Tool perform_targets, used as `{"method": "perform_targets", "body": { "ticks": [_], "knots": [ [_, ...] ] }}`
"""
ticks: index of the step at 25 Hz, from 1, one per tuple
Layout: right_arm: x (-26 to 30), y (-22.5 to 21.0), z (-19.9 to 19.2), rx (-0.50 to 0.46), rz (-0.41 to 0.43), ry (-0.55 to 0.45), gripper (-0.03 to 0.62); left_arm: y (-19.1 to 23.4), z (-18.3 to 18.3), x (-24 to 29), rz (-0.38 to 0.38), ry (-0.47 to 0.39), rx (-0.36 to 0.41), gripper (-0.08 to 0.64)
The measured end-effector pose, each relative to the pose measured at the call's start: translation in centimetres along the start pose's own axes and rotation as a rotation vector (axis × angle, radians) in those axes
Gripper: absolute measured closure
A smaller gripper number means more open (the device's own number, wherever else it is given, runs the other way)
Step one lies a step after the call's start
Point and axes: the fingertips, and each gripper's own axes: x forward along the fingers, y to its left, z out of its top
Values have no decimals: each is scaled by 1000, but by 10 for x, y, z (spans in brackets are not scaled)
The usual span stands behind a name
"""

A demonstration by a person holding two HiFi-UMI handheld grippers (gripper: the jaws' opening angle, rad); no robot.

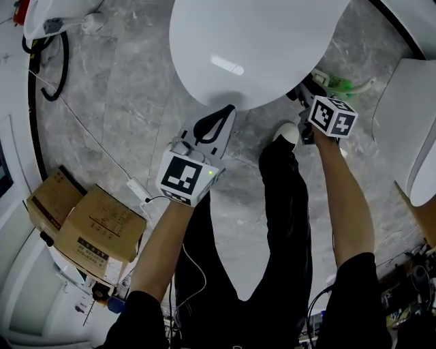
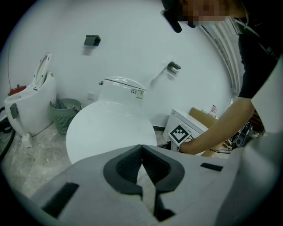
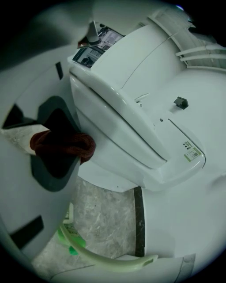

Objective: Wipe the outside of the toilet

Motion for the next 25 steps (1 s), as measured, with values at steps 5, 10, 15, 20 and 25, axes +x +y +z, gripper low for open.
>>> {"method": "perform_targets", "body": {
  "ticks": [5, 10, 15, 20, 25],
  "knots": [
    [2, 41, -40, -47, -11, 55, 477, 23, -14, -37, 13, 12, -15, 560],
    [6, 72, -69, -22, -53, 72, 477, 52, -21, -76, 22, 19, -12, 560],
    [17, 113, -95, -32, -84, 99, 478, 91, -29, -118, 51, 16, -23, 560],
    [30, 150, -113, -17, -118, 115, 477, 125, -35, -157, 87, 6, -40, 560],
    [44, 182, -120, 14, -154, 93, 479, 151, -47, -189, 116, -3, -72, 560]
  ]
}}
